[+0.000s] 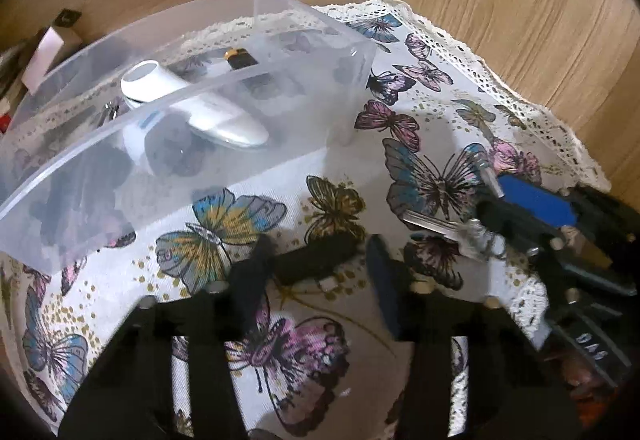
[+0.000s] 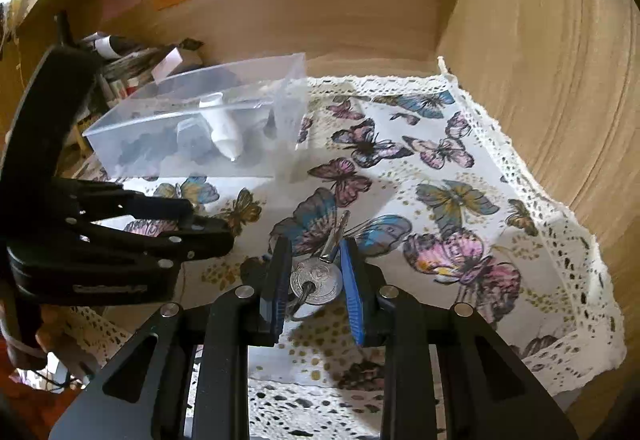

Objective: Organize rigid objects

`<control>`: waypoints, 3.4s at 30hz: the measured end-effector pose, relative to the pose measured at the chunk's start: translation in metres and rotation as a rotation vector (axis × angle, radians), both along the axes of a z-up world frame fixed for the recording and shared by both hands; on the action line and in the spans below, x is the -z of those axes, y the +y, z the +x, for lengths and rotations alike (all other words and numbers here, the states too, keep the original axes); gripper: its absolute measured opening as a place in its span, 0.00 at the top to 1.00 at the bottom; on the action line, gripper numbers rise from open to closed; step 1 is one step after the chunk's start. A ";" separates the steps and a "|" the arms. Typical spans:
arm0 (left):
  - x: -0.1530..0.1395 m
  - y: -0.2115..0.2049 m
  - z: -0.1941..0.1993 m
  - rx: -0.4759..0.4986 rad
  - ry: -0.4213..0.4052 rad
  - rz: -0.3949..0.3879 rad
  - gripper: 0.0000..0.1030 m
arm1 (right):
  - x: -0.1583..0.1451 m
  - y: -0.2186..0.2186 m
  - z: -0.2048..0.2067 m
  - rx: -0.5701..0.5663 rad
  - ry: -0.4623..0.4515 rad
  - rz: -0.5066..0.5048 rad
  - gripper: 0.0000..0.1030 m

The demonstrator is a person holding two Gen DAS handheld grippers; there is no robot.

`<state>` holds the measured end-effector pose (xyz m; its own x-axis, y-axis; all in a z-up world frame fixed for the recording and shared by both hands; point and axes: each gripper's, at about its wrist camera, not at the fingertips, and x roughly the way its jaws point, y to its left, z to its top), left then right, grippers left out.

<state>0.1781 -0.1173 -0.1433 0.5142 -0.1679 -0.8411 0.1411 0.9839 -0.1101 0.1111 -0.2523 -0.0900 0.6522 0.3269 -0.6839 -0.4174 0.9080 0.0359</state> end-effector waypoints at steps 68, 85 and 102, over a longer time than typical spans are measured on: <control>-0.056 0.151 0.011 -0.246 -0.174 -0.025 0.58 | -0.016 0.129 0.105 -0.167 -0.041 -0.128 0.78; -0.106 0.142 -0.029 -0.259 -0.325 0.001 0.40 | -0.079 0.104 0.054 -0.167 -0.205 -0.017 0.48; -0.177 0.115 -0.115 -0.312 -0.606 0.065 0.01 | -0.126 0.090 -0.038 -0.192 -0.400 0.109 0.05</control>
